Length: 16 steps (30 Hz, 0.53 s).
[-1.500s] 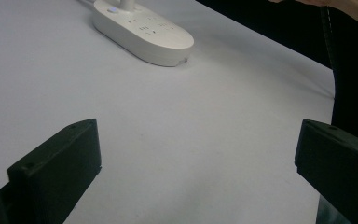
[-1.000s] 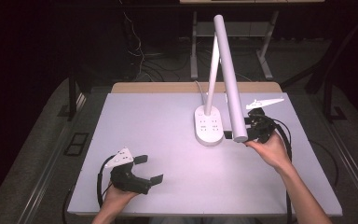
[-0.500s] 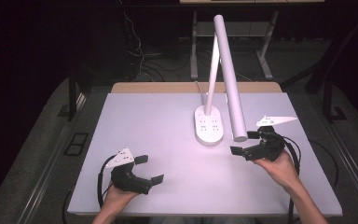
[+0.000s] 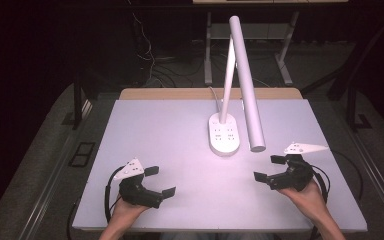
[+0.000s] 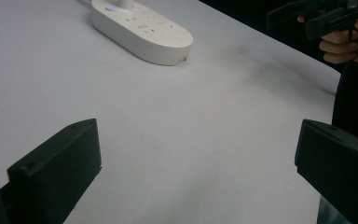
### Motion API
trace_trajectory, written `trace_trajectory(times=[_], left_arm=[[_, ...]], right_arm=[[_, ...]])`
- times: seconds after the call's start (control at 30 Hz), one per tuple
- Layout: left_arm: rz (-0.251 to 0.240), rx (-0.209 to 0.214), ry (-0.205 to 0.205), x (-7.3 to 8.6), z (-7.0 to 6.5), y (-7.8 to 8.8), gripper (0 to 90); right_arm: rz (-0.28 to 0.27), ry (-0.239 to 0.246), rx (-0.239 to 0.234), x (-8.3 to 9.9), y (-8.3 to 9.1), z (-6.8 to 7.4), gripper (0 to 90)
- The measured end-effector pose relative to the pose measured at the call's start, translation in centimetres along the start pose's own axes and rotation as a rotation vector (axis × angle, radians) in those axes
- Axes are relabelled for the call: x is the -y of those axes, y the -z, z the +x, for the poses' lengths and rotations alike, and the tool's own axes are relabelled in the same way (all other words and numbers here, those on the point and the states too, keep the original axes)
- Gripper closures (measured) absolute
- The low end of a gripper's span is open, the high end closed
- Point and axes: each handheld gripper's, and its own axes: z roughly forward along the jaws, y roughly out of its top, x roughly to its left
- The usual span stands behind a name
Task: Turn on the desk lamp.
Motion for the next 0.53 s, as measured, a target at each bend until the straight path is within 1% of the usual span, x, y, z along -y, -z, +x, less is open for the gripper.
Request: trace_trajectory(times=[0.13,0.23,0.37,0.43,0.47,0.53], left_arm=[[-0.001,0.0,0.0,0.0,0.0,0.0,0.0],[-0.002,0.0,0.0,0.0,0.0,0.0,0.0],[-0.001,-0.001,0.0,0.0,0.0,0.0,0.0],[-0.001,0.0,0.0,0.0,0.0,0.0,0.0],[-0.002,0.0,0.0,0.0,0.0,0.0,0.0],[-0.001,0.0,0.001,0.0,0.0,0.0,0.0]], right_arm=[[-0.007,0.0,0.008,0.9,0.4,0.3,0.3],[-0.026,0.006,0.012,1.4,0.8,0.6,0.3],[-0.029,-0.001,0.018,2.3,1.1,1.2,0.3],[-0.033,-0.004,0.024,2.8,1.2,1.3,0.3],[-0.039,0.004,0.028,3.0,1.3,1.3,0.3],[-0.041,-0.005,0.027,3.4,1.4,1.3,0.3]])
